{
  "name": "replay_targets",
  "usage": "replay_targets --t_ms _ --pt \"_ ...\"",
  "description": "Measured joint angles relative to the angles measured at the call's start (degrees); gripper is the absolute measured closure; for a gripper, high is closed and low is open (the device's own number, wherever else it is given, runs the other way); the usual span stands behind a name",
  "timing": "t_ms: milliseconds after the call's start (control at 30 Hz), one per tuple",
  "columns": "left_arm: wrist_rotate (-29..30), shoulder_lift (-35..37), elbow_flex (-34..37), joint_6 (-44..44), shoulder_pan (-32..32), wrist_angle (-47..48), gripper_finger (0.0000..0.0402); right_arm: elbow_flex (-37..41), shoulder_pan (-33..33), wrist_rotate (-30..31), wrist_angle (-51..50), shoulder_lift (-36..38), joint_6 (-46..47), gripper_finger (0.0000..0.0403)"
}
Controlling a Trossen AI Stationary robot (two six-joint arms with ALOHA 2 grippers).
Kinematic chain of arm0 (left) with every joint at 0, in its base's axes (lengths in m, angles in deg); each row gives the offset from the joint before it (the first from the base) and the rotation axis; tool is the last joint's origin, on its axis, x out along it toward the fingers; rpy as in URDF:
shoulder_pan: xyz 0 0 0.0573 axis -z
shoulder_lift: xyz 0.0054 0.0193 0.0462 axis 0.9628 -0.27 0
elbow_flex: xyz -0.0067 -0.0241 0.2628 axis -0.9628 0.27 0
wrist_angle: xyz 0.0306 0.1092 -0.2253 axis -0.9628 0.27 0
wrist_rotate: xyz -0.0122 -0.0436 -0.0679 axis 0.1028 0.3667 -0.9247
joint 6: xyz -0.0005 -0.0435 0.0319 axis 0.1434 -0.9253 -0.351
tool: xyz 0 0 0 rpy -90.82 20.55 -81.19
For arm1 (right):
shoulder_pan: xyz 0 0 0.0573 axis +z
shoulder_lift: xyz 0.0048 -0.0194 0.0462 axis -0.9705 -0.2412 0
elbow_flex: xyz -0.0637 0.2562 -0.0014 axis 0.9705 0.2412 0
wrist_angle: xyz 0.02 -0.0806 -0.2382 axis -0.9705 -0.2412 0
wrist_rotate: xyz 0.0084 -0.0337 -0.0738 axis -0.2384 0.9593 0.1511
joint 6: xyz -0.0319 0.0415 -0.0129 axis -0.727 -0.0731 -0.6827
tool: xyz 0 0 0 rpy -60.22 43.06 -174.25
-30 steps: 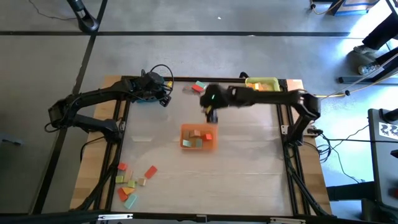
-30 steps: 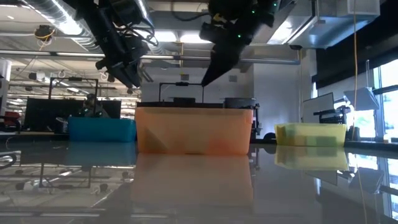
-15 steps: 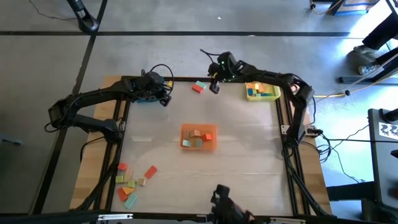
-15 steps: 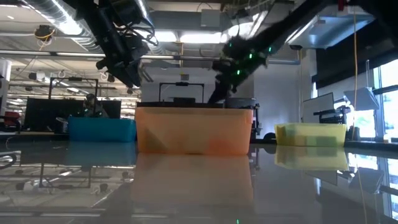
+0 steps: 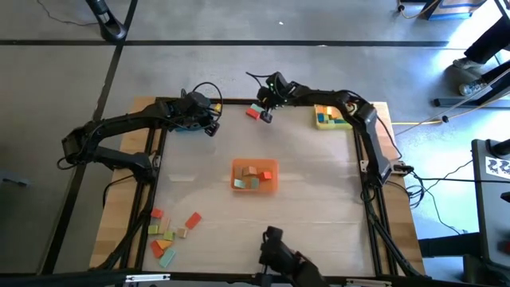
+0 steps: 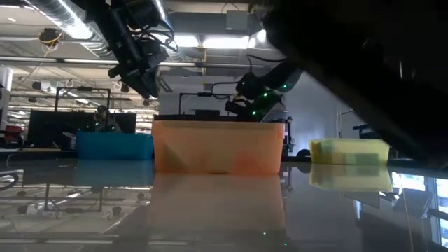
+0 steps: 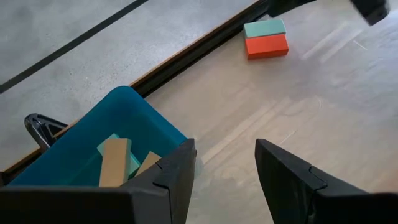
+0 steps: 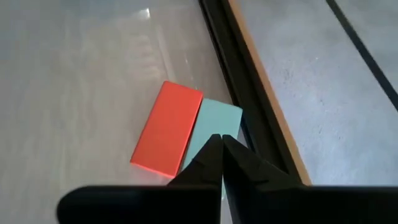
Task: Sort blocks by size
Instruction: Put the blue rectangular block into the blue bin
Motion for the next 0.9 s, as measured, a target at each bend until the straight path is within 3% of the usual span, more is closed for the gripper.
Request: replay_targets --t_ms 233,400,500,900 --pt "0.0 0.0 0.0 0.2 0.0 0.0 0.0247 -6.0 -0.2 -0.5 -6.9 -3.9 0.2 0.0397" --pt "0.0 0.0 0.0 0.6 0.0 -0.8 0.0247 -6.8 -1.6 -2.8 -8.6 -4.8 2.2 0.0400" --pt "0.0 0.0 0.0 0.9 0.0 -0.9 0.0247 -6.8 -1.9 -1.0 -11.5 -4.6 2.0 0.0399" --pt "0.0 0.0 0.0 0.9 0.0 -0.9 0.0247 -4.2 -1.1 0.7 -35.3 1.7 0.6 0.0398"
